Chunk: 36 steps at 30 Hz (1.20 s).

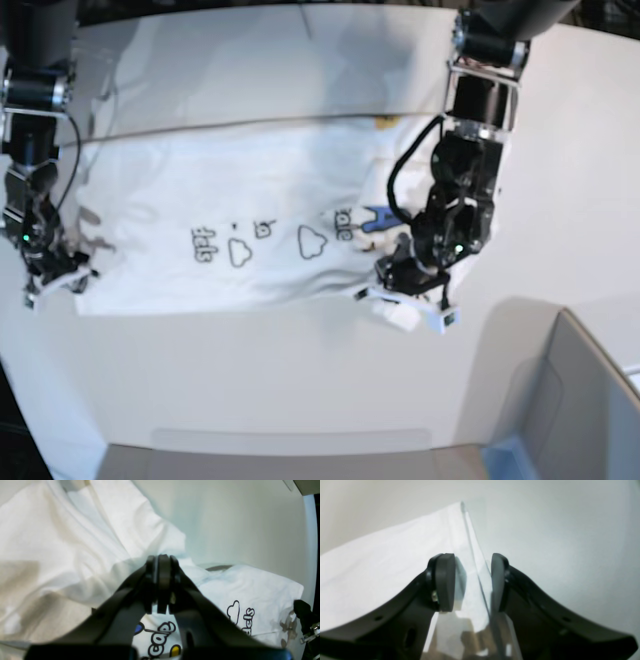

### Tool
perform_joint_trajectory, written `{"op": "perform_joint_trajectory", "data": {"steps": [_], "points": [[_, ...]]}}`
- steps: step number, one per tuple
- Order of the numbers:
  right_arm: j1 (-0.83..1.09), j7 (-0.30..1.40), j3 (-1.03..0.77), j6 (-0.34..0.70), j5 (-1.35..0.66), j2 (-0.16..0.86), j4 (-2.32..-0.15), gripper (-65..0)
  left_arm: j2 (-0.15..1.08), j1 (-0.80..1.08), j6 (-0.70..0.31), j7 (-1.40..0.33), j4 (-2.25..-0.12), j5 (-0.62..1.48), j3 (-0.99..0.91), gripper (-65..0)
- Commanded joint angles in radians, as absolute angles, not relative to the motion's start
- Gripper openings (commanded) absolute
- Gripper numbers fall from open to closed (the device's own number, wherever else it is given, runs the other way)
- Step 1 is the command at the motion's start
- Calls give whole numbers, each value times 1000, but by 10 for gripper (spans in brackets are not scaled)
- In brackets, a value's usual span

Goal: Layout the t-shirt on the table in an organized manner, then fold the t-shirt properly
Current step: 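Move both grippers to the hem edge of the shirt and grasp it, then fold the hem edge over toward the collar fold with both grippers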

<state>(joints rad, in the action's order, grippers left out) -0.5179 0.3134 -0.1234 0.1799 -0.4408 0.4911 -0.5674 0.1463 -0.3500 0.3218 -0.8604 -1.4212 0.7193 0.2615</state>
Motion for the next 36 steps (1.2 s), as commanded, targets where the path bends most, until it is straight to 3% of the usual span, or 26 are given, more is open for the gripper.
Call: {"op": "perform_joint_trajectory", "data": {"steps": [1, 5, 10, 19, 36], "points": [[-542, 318, -127, 183, -438, 501, -579, -408, 147, -371, 318, -846, -1438, 722, 257, -650], [-516, 318, -127, 183, -437, 484, -581, -455, 147, -371, 318, -846, -1438, 722, 259, -650], [-499, 318, -128, 182, -437, 481, -581, -650, 147, -371, 318, -846, -1438, 723, 257, -650], [-458, 317, -128, 182, -437, 487, -716, -650, 147, -371, 318, -839, -1443, 723, 257, -650], [-263, 318, -134, 182, -437, 484, -1047, -650, 150, -275, 320, -848, -1656, 717, 257, -650]]}}
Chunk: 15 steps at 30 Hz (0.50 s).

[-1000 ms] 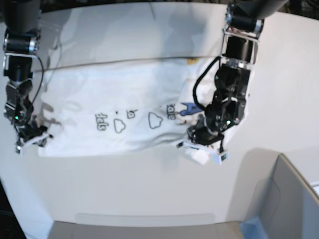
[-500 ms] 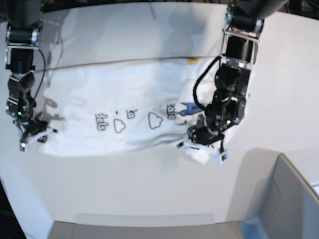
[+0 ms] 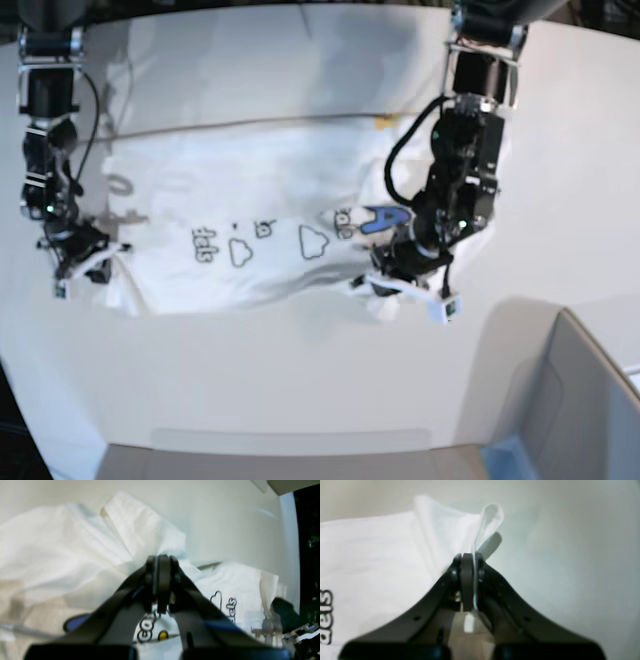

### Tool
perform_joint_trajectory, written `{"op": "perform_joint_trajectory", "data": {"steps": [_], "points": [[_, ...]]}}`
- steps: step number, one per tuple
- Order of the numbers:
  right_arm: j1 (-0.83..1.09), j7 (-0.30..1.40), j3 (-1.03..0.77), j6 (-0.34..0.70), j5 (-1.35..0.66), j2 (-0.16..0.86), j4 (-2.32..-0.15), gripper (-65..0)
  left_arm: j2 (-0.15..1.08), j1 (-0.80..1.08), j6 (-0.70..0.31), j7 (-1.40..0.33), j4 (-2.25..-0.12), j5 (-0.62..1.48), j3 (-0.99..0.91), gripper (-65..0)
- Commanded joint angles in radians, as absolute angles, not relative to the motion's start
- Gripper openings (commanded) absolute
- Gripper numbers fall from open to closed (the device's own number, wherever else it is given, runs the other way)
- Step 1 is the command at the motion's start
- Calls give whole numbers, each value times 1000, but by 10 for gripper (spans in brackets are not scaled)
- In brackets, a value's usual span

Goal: Layout the t-shirt on the table in an organized manner, then fold the t-shirt properly
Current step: 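Fold the hem edge over toward the collar fold with both grippers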

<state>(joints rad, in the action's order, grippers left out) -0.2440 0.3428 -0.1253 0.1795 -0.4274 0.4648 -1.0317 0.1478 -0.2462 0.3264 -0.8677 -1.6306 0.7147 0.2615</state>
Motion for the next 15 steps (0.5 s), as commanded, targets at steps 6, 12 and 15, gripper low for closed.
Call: {"op": "perform_joint_trajectory", "data": {"steps": [6, 12, 15], "points": [[-183, 318, -134, 182, -437, 487, -1165, -650, 151, -208, 320, -848, -1724, 717, 257, -650], [-117, 318, -177, 171, -437, 489, -1233, -650, 151, -170, 320, -848, -1736, 716, 257, -650], [-91, 318, -240, 148, -437, 484, -1254, -650, 151, -160, 320, -848, -1741, 716, 255, -650]]}}
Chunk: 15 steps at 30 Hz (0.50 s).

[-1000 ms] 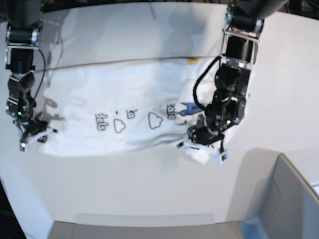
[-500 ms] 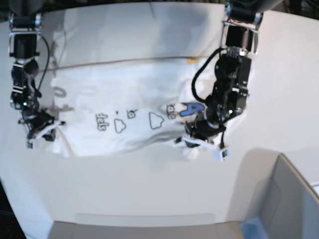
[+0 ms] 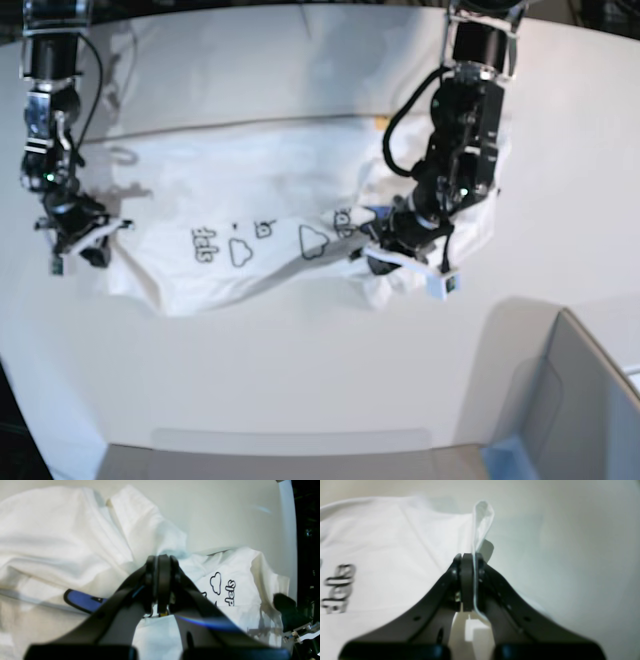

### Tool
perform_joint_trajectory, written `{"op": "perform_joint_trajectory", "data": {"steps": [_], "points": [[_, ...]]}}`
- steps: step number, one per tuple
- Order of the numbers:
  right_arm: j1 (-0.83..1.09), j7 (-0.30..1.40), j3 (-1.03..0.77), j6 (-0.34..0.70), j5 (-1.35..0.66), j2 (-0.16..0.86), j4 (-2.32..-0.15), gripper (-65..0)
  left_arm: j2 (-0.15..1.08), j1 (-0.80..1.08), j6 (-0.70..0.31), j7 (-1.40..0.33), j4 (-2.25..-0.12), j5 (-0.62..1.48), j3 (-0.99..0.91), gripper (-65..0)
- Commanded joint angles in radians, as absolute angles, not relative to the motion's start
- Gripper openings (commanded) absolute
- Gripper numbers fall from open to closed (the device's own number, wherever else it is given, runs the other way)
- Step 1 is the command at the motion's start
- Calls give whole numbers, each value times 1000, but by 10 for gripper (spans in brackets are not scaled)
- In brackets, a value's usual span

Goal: Layout the t-shirt on the table in an organized manner, then fold the t-shirt properly
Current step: 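Fold the hem edge over toward the collar fold with both grippers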

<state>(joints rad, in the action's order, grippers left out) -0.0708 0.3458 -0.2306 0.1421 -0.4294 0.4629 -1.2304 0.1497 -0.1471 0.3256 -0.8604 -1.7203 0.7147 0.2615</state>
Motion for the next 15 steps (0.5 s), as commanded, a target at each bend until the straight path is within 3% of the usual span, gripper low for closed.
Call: {"op": "perform_joint_trajectory", "data": {"steps": [1, 15], "points": [[-90, 318, -251, 147, -437, 484, -1256, -650, 151, -160, 320, -848, -1741, 716, 255, -650], [22, 318, -346, 120, -438, 481, -1380, -650, 151, -93, 320, -848, -1837, 717, 255, -650]]}}
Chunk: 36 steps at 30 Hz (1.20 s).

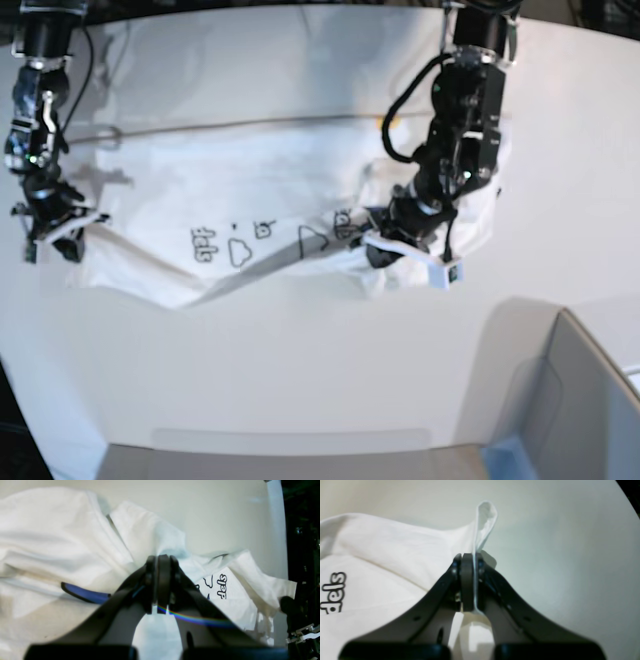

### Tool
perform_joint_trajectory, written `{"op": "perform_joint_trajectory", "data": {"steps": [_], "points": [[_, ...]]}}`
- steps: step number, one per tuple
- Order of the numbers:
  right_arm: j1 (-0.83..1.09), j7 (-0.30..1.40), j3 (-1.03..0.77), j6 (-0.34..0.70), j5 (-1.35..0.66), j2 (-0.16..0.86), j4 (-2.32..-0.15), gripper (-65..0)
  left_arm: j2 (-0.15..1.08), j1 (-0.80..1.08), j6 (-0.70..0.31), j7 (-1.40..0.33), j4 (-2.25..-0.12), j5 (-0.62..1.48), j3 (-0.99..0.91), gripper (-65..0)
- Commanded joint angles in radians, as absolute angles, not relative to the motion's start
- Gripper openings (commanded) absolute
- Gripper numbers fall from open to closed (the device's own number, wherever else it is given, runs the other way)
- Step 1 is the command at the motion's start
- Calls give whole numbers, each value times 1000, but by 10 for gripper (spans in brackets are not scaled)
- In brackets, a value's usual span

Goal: Layout the t-shirt on the table in an organized manner, then fold the t-shirt properly
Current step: 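Fold the hem edge over toward the collar fold with both grippers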

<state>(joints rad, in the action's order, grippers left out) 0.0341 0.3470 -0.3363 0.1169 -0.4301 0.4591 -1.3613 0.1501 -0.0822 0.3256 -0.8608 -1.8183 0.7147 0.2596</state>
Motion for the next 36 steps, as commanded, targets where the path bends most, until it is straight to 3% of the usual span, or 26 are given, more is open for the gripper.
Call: {"op": "perform_joint_trajectory", "data": {"steps": [1, 11, 24, 36], "points": [[25, 318, -346, 120, -438, 481, -1386, -650, 151, -87, 320, -848, -1842, 717, 255, -650], [45, 320, -479, 119, -437, 440, -1391, -650, 151, -30, 321, -848, -1897, 722, 211, -650], [61, 390, -532, 120, -437, 440, -1392, -650, 180, 58, 321, -848, -1994, 722, 171, -650], [208, 390, -532, 120, -437, 410, -1518, -650, 182, 114, 321, -848, -2020, 723, 171, -650]]}}
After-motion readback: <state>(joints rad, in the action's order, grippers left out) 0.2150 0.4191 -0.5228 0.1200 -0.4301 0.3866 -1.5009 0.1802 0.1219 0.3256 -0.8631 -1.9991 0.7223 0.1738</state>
